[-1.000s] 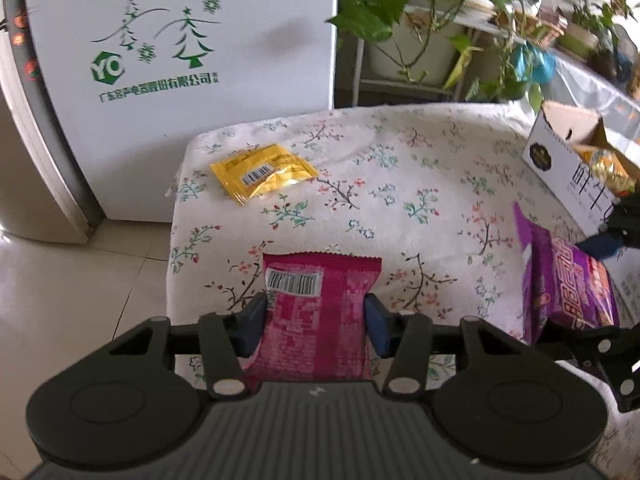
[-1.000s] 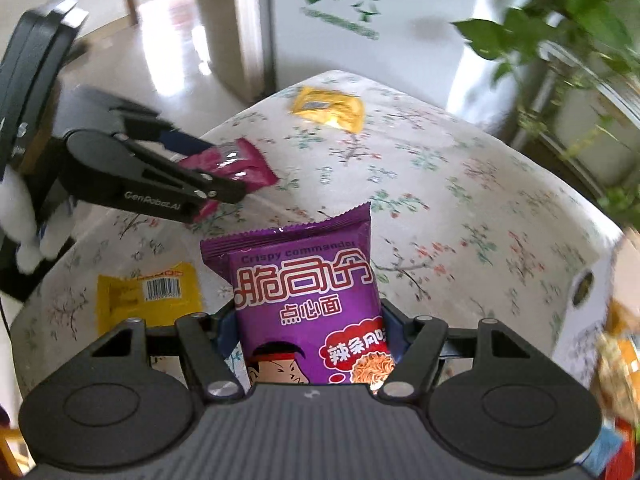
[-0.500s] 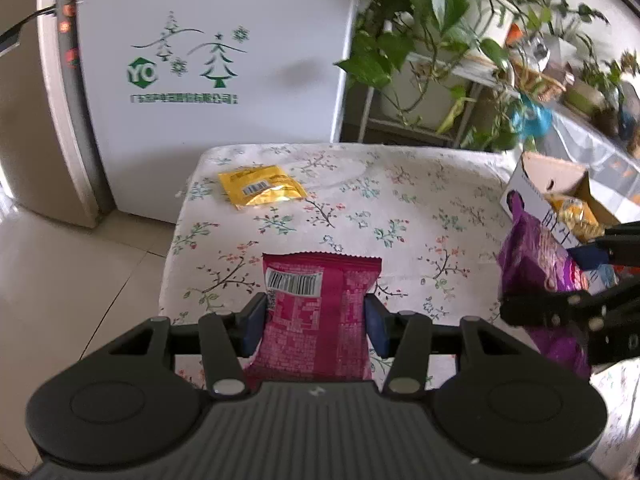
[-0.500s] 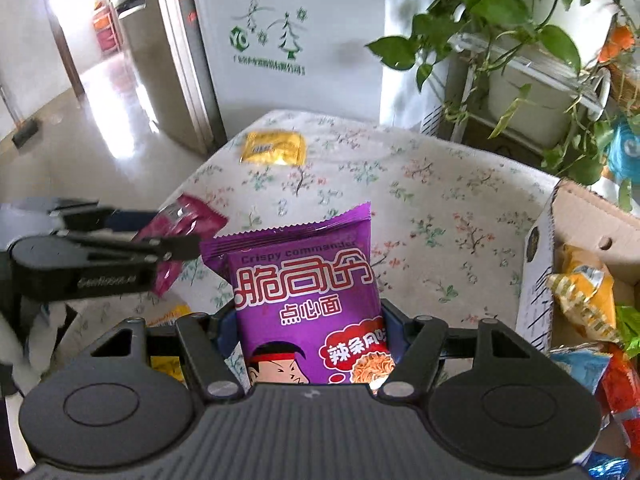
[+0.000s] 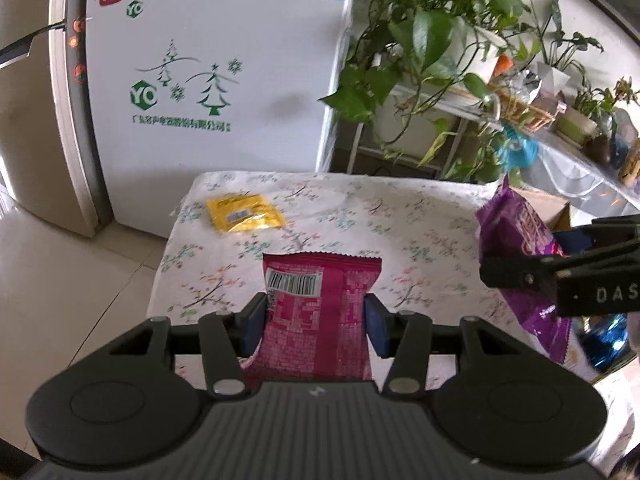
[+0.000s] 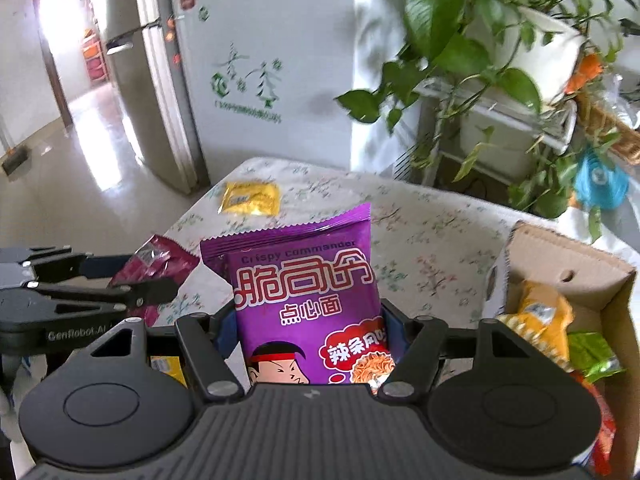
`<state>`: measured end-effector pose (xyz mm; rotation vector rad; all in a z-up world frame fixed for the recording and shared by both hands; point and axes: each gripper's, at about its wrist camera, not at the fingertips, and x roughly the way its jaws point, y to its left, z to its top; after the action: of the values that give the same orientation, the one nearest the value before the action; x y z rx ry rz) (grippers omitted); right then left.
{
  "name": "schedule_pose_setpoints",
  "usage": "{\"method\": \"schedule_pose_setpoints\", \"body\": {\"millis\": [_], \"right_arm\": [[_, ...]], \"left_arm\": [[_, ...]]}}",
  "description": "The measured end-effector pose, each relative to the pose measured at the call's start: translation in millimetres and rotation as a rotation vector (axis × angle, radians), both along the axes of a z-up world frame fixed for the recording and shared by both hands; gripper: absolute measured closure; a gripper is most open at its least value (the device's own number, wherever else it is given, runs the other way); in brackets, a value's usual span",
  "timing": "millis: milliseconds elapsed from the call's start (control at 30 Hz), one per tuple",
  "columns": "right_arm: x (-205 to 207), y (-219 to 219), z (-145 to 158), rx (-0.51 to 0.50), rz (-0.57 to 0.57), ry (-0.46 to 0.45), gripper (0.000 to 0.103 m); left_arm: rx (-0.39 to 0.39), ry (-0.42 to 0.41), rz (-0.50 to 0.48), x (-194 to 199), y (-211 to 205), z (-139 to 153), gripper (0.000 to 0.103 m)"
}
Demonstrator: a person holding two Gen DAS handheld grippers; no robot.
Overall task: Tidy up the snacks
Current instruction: 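Carry the pink bag with the left tool toward the box while the right tool carries the purple bag, then open the left tool over the box while the right tool drops the purple bag inside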
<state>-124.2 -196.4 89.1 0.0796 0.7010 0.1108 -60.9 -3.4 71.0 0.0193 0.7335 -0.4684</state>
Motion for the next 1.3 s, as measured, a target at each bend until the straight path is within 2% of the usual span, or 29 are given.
{"method": "schedule_pose_setpoints", "body": {"millis": [233,567,900,1133,1300], "right_arm": [[-12.2,-26.4,23.2,-0.005,-0.077,-0.066,0.029],[-23.0,-62.1,37.4,-0.021,-0.17,-0.104,0.029],[-30.0,-90.7,39.9,-0.103,-0.276,-0.083,0.029],[-26.2,-112.0,32.9,-0.102,-0.33,-0.039,0.029],[-23.3,-123.1,27.4,-0.105,-0.365,-0.006,0.029]], "left_arm": [[-0.042,-0.02,-0.048,-8.2,-29.8,17.4,0.053],[-0.076,-0.04,-0.131,-20.3,-73.7,32.2,0.053],[-0.101,-0.041,-0.223,-30.0,-135.3,36.8,0.053],[-0.136,-0.004,-0.279,-36.2,-179.6,34.0,0.053],[-0.155,0.025,-0.285,-35.5,-201.0,30.1,0.053]]}}
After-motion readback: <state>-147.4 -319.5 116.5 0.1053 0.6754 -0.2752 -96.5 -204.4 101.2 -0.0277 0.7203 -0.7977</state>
